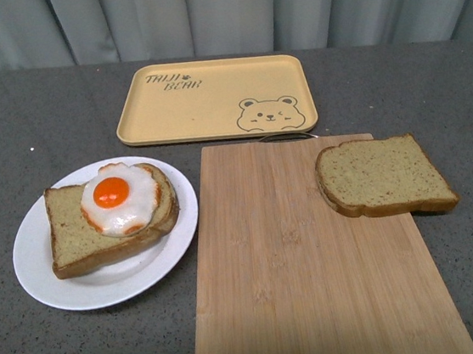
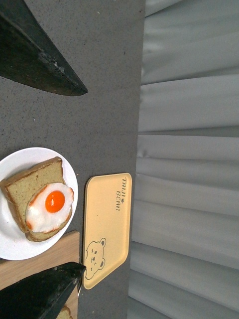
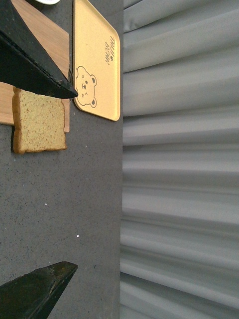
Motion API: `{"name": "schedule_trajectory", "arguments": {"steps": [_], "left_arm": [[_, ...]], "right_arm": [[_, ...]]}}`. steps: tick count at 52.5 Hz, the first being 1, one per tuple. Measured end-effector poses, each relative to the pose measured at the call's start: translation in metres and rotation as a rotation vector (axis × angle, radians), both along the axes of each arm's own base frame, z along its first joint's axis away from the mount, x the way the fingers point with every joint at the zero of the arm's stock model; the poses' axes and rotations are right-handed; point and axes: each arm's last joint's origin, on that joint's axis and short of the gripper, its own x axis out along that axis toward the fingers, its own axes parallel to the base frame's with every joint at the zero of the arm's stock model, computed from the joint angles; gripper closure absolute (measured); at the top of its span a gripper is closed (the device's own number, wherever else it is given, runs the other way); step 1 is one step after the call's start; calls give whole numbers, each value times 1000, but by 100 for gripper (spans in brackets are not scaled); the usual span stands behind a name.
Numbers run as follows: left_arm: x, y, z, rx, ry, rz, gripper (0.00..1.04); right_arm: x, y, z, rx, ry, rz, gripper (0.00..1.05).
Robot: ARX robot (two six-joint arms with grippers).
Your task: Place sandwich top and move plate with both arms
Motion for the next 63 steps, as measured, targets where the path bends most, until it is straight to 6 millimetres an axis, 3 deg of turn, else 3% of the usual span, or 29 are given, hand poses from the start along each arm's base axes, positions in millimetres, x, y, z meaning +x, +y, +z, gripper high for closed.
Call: {"name": "schedule_trajectory", "arguments": {"steps": [7,11,14,20,28,34,47,54,63], "left_arm": [[0,0,0,0,0,0,7],[0,0,0,0,0,2,7],[0,0,0,0,0,0,7],[0,0,0,0,0,0,7],[0,0,0,0,0,0,7],[0,0,0,0,0,0,7],[0,0,0,0,0,0,7],[0,0,0,0,0,0,7],[0,0,0,0,0,0,7]], "right_arm": [[0,0,0,-1,0,0,9],[4,1,-3,-169,90,-199,9],[10,2,-5,-224,156,-195,9],[29,0,-1,-224,220,-118,9],[75,-8,2,-150,303,-18,9],[117,-18,-21,-56,546,98,9],[175,-47,-73,210,857,173,9],[196,-51,-96,328,918,230,9],[212,-49,-107,401,935,267,9]]}}
